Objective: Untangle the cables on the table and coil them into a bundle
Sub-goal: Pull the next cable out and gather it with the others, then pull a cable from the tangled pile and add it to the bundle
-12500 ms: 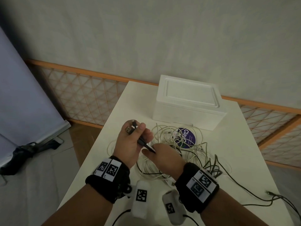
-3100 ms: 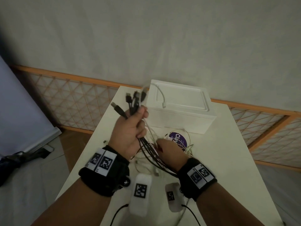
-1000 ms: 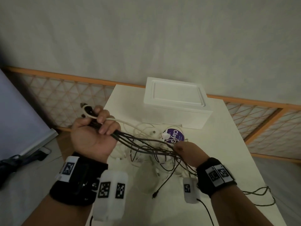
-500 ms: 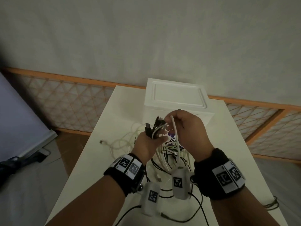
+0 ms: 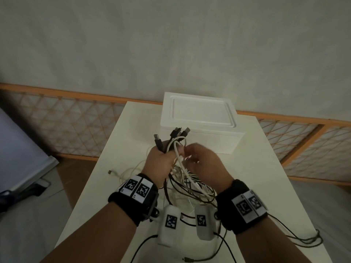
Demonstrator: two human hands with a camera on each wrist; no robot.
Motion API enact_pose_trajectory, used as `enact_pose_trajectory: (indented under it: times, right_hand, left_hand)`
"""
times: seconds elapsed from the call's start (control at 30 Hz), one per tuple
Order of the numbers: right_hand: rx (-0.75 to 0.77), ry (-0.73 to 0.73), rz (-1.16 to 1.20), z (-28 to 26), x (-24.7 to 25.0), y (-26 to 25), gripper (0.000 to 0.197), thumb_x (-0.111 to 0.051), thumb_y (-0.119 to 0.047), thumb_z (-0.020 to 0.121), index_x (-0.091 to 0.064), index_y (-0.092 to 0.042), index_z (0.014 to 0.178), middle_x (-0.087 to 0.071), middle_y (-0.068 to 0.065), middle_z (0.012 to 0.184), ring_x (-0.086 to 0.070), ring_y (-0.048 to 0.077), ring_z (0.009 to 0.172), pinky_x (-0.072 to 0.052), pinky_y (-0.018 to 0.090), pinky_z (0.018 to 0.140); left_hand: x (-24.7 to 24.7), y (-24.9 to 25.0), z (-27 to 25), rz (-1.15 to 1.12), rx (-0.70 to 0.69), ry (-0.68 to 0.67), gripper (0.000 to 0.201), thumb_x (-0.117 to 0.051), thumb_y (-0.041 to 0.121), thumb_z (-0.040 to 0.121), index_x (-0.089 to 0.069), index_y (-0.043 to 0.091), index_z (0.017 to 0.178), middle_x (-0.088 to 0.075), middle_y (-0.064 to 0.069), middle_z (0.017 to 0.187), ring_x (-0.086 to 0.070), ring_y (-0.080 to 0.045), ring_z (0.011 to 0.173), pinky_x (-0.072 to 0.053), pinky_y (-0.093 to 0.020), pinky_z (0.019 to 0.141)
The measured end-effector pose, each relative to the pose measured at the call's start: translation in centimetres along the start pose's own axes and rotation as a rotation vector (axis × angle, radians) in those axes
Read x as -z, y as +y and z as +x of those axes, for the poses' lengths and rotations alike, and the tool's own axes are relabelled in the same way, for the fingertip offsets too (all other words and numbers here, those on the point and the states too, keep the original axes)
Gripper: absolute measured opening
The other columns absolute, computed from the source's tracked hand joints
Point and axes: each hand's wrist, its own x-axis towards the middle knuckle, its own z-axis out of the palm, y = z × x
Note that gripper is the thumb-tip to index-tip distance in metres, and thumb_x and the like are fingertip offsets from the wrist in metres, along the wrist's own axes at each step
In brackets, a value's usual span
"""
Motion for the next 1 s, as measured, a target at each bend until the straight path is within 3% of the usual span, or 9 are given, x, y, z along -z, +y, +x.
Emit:
enact_pose_trajectory:
  times: [0.13, 0.23, 0.3, 0.37, 0.43, 0.53, 0.67, 0.8, 1.0]
  right_hand:
    - [0.034, -0.019, -0.115, 0.3, -1.0, 0.2, 0.013, -0.056, -0.012, 0.088, -0.062, -0.020, 0.081, -0.065, -0.007, 0.072, -0.062, 0.007, 0.067, -0.053, 0.037, 0.067]
    - [0.007, 0.282, 0.228, 0.3, 1.2, -2.1, 0.037, -0.044, 0.010, 0.088, -0.061, -0.023, 0.082, -0.065, -0.003, 0.076, -0.062, 0.015, 0.066, -0.055, 0.035, 0.061]
    - [0.087, 0.508, 0.444, -0.2, 3.8, -4.0, 0.043, -0.041, 0.006, 0.094, -0.060, -0.030, 0.081, -0.064, -0.001, 0.078, -0.061, 0.017, 0.063, -0.055, 0.032, 0.056]
    - [0.210, 0.638, 0.308, -1.0, 6.5, -5.2, 0.039, -0.045, -0.003, 0.096, -0.062, -0.036, 0.082, -0.063, 0.002, 0.082, -0.060, 0.019, 0.060, -0.054, 0.030, 0.055]
    - [0.223, 0.538, -0.163, -1.4, 8.7, -4.8, 0.032, -0.049, -0.005, 0.094, -0.065, -0.033, 0.092, -0.067, 0.000, 0.088, -0.061, 0.018, 0.065, -0.051, 0.029, 0.061]
    - [-0.092, 0.210, -0.746, -2.4, 10.2, -3.1, 0.036, -0.055, -0.006, 0.087, -0.067, -0.025, 0.114, -0.065, 0.002, 0.118, -0.062, 0.021, 0.100, -0.047, 0.030, 0.087]
    - [-0.025, 0.148, -0.487, -4.2, 6.8, -5.2, 0.036, -0.057, -0.004, 0.079, -0.069, -0.022, 0.108, -0.062, -0.008, 0.110, -0.053, 0.004, 0.097, -0.037, 0.017, 0.090]
    - [0.007, -0.189, -0.398, -5.7, -0.9, -7.3, 0.022, -0.056, -0.037, 0.088, -0.057, -0.024, 0.106, -0.066, -0.008, 0.092, -0.061, 0.012, 0.083, -0.048, 0.030, 0.075]
    - [0.136, -0.227, -0.287, -7.8, -3.6, -5.2, 0.013, -0.053, -0.029, 0.094, -0.051, -0.021, 0.104, -0.061, -0.002, 0.079, -0.057, 0.015, 0.073, -0.045, 0.033, 0.069]
  left_hand:
    - [-0.1, 0.6, -0.3, -0.057, 0.026, -0.049, 0.018, -0.064, 0.017, 0.090, -0.067, 0.012, 0.073, -0.065, -0.002, 0.064, -0.051, -0.007, 0.044, -0.038, -0.019, 0.045]
    - [1.3, -0.2, 0.0, -0.071, 0.180, 0.067, 0.020, -0.061, 0.022, 0.093, -0.065, 0.008, 0.079, -0.063, 0.000, 0.052, -0.040, -0.007, 0.032, -0.029, -0.016, 0.035]
    - [2.6, -1.6, 0.2, -0.085, 0.274, 0.162, 0.026, -0.059, 0.027, 0.094, -0.062, 0.009, 0.076, -0.052, 0.001, 0.045, -0.033, -0.010, 0.033, -0.024, -0.018, 0.036]
    - [3.7, -2.6, 0.0, -0.133, 0.336, 0.223, 0.031, -0.058, 0.030, 0.094, -0.058, 0.009, 0.072, -0.041, 0.002, 0.042, -0.027, -0.011, 0.032, -0.020, -0.019, 0.037]
    - [4.3, -2.8, -0.6, -0.201, 0.365, 0.228, 0.033, -0.060, 0.032, 0.093, -0.054, 0.010, 0.068, -0.037, 0.003, 0.043, -0.024, -0.011, 0.033, -0.018, -0.019, 0.037]
    - [4.3, -2.2, -1.6, -0.295, 0.346, 0.183, 0.036, -0.063, 0.033, 0.090, -0.046, 0.016, 0.063, -0.033, 0.004, 0.046, -0.023, -0.009, 0.034, -0.018, -0.018, 0.036]
    - [3.1, -1.2, -3.1, -0.408, 0.340, 0.082, 0.034, -0.060, 0.028, 0.091, -0.044, 0.017, 0.063, -0.035, 0.003, 0.046, -0.022, -0.008, 0.032, -0.017, -0.017, 0.036]
    - [1.5, -0.5, -5.2, -0.521, 0.343, 0.035, 0.025, -0.061, 0.016, 0.089, -0.052, 0.014, 0.066, -0.045, 0.001, 0.052, -0.027, -0.005, 0.031, -0.019, -0.016, 0.033]
    - [3.6, -0.4, -6.8, -0.589, 0.325, 0.076, 0.017, -0.069, 0.020, 0.078, -0.054, 0.013, 0.073, -0.048, 0.000, 0.060, -0.027, -0.005, 0.029, -0.020, -0.015, 0.031]
